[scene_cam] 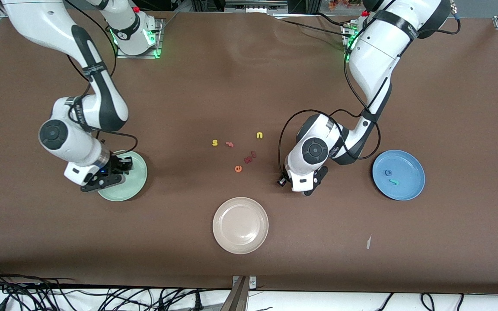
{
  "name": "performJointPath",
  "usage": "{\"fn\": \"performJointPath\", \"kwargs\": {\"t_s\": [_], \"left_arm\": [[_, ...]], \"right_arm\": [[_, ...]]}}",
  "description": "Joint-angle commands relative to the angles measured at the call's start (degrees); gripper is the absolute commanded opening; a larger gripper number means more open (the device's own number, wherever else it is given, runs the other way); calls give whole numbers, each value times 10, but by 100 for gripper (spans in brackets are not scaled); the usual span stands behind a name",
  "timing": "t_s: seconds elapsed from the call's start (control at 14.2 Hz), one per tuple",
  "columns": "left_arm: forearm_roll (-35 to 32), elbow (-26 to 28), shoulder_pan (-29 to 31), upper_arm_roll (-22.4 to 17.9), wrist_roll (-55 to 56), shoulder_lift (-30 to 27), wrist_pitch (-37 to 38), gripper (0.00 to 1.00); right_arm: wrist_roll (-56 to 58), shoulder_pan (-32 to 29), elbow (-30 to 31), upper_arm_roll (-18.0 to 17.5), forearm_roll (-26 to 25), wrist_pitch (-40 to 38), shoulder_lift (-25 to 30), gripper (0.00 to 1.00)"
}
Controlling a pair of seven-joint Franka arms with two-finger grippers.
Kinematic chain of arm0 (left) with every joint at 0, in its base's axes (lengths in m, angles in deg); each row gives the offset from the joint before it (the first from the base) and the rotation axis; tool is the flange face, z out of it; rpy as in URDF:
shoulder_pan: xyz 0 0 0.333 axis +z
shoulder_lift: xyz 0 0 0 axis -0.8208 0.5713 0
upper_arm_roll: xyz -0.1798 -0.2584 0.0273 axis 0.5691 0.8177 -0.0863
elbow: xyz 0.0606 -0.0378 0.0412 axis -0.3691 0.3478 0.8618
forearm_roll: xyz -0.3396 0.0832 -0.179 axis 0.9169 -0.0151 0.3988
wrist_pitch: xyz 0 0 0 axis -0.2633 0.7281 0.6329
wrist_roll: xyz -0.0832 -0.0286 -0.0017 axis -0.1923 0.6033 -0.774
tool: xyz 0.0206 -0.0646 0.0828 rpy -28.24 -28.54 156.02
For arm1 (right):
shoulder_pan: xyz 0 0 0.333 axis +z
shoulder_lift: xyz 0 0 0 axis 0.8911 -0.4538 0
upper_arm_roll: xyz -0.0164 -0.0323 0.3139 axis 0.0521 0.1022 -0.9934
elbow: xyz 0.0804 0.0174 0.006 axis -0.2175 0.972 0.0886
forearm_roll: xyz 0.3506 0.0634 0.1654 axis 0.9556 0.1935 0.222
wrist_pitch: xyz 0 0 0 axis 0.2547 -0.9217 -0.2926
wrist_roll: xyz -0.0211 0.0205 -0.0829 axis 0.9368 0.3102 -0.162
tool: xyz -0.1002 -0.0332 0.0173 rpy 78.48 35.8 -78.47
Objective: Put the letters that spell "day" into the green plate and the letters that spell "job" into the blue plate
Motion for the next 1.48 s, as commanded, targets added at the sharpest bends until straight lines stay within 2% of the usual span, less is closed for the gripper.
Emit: {"fn": "performJointPath", "kwargs": {"t_s": [0.0,0.21,0.42,0.7,0.91,0.98,1.05,1.12,1.41], "left_arm": [[-27,-32,34,-4,-64,-23,109,0],[-27,-33,81,-6,-226,-48,182,0],[-94,-32,132,-5,-416,-66,260,0],[-143,-18,205,-5,-607,-66,269,0],[-158,-15,251,-5,-745,-66,269,1],[-158,-15,261,-5,-794,-66,273,19],[-158,-16,274,-5,-855,-66,284,84],[-156,-19,279,-5,-879,-66,287,100],[-144,-30,306,-4,-879,-85,298,100]], "right_arm": [[-15,-4,18,-9,8,-11,20,100],[-57,-4,3,-9,8,-57,45,100],[-76,-4,-52,-1,8,-158,73,100],[-123,-3,-137,0,0,-284,103,100],[-123,-3,-171,0,3,-351,133,100],[-123,-3,-180,0,1,-369,142,100],[-123,-3,-189,0,1,-384,149,100],[-123,-3,-195,0,1,-395,156,100],[-123,-3,-206,1,-1,-417,183,100]]}}
